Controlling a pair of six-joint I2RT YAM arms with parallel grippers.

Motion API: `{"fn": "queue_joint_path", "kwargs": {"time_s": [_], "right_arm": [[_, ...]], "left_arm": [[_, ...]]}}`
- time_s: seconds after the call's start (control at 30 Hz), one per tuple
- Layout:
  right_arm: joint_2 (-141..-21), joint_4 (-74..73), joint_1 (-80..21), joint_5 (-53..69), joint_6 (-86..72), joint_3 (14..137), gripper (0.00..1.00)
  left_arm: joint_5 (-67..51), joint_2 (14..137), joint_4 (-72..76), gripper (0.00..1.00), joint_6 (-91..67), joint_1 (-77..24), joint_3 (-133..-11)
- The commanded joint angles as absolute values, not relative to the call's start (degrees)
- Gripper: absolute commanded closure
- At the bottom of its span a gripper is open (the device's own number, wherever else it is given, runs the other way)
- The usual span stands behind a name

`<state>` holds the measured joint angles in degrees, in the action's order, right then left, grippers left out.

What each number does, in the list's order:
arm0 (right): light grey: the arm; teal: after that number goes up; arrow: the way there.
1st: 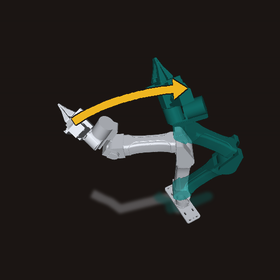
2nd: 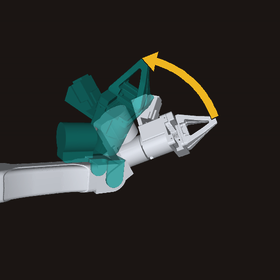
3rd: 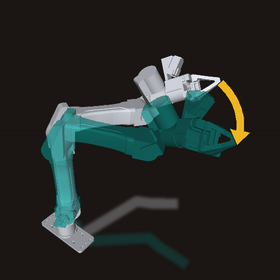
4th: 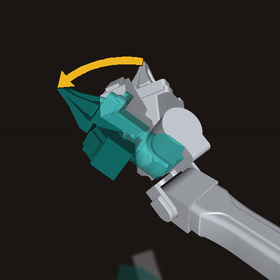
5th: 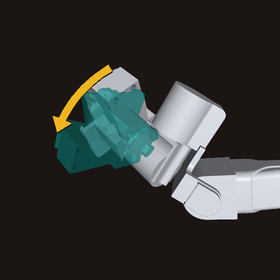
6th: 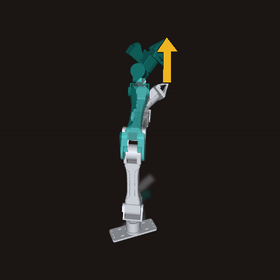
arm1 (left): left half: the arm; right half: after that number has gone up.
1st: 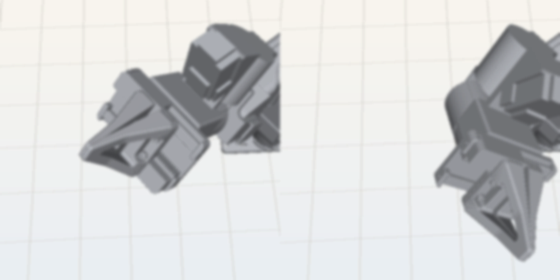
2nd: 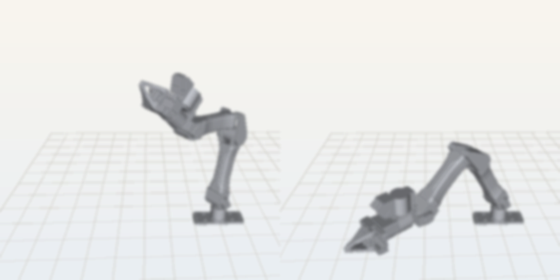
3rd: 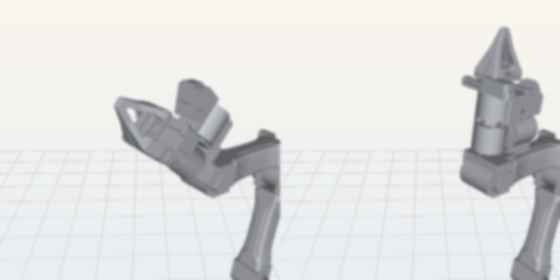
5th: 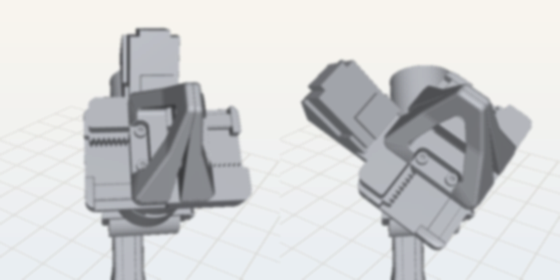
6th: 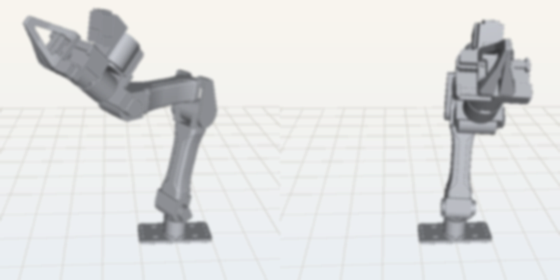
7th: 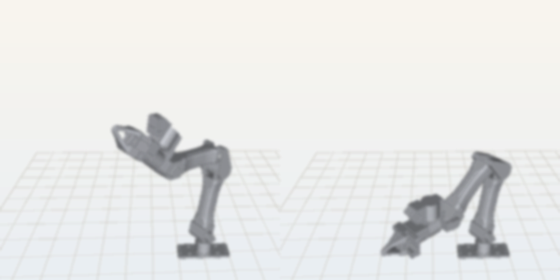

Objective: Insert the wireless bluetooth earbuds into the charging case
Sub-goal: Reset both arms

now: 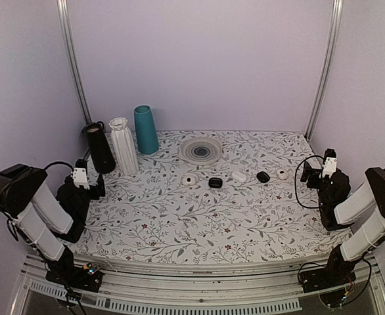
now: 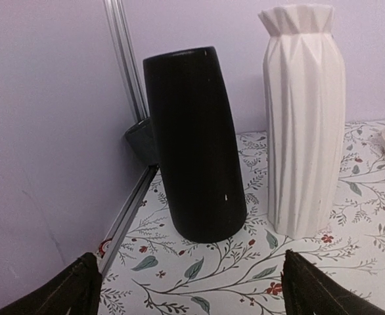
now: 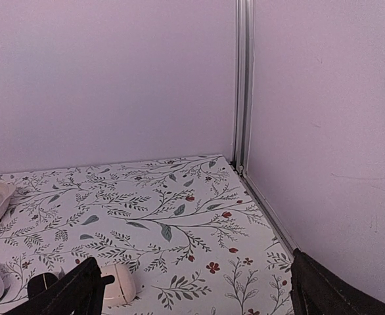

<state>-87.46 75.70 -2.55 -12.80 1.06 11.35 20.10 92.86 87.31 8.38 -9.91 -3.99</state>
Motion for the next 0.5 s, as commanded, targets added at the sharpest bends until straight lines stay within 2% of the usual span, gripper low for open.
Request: {"fn": "queue_joint_path", "kwargs": {"time_s": [0.0,0.47], "right_arm": [[-87.80,76.53,-2.25,-12.05,0.62,12.30,0.01],[-87.81,76.48,-2.21,-12.06,0.62,12.32,0.01]], "left_arm": [[19.65,91.30,92.89,0.04,7.01,-8.37,-6.86],[19.42,91.23,92.59,0.04,6.83,-8.19,-6.93]]}}
